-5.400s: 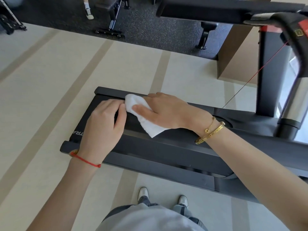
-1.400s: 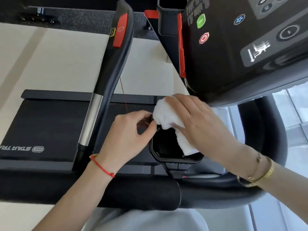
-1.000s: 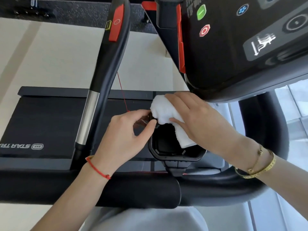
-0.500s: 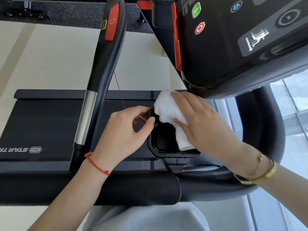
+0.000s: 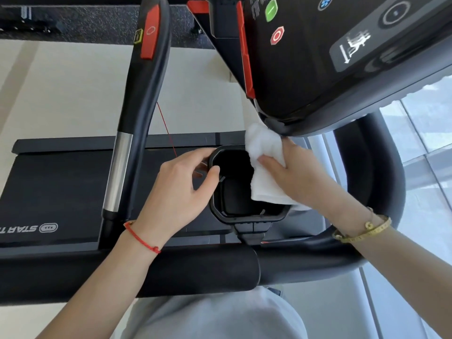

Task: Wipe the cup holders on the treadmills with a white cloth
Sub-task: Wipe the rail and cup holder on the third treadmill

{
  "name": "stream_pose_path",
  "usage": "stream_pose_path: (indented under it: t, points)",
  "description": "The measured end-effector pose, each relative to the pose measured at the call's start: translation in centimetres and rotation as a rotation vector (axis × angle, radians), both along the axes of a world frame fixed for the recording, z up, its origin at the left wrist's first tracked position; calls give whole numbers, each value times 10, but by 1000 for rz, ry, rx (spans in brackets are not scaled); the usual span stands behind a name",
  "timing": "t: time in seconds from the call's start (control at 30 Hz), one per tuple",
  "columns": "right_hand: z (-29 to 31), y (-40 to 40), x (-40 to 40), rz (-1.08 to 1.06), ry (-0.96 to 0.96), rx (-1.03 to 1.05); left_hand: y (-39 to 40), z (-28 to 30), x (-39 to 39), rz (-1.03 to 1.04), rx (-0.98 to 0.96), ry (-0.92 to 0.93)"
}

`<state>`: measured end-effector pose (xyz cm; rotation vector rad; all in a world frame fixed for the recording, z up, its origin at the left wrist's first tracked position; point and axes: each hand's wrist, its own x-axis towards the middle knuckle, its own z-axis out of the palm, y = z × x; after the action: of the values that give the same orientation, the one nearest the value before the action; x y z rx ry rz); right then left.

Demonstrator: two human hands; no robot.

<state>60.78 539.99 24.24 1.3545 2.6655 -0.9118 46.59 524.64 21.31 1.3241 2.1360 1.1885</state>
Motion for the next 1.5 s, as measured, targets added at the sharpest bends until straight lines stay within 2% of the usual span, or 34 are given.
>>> stream_pose_path:
  t: [0.17, 0.3, 0.4, 0.6, 0.8, 0.97, 1.07, 1.13, 1.27, 1.33, 1.5]
  points:
    - [-2, -30, 33, -42, 11, -77, 2, 0, -1, 13, -8, -5]
    - [-2, -14, 19, -55, -38, -137, 3, -1, 1, 23, -11, 2]
    - [-2, -3, 9, -81, -4, -153, 2, -1, 1, 28, -13, 4]
    - [-8, -23, 33, -96, -48, -191, 2, 0, 3, 37, -14, -7]
    - [2, -4, 13, -118, 38, -317, 2, 0, 3, 40, -19, -7]
    - [0, -30, 35, -102, -18, -201, 3, 0, 3, 47, -28, -9]
    - [8, -41, 49, -76, 19, -211, 4, 0, 3, 54, -28, -20]
    - [10, -48, 53, -23, 50, -113, 4, 0, 2, 50, -27, -31]
    - [7, -51, 52, 239, 50, 303, 2, -1, 2, 56, -14, -30]
    - [2, -41, 44, 355, 16, 439, 1, -3, 3, 56, -3, -20]
    - [-5, -7, 2, 616, 14, 535, -5, -4, 4, 67, 18, -7]
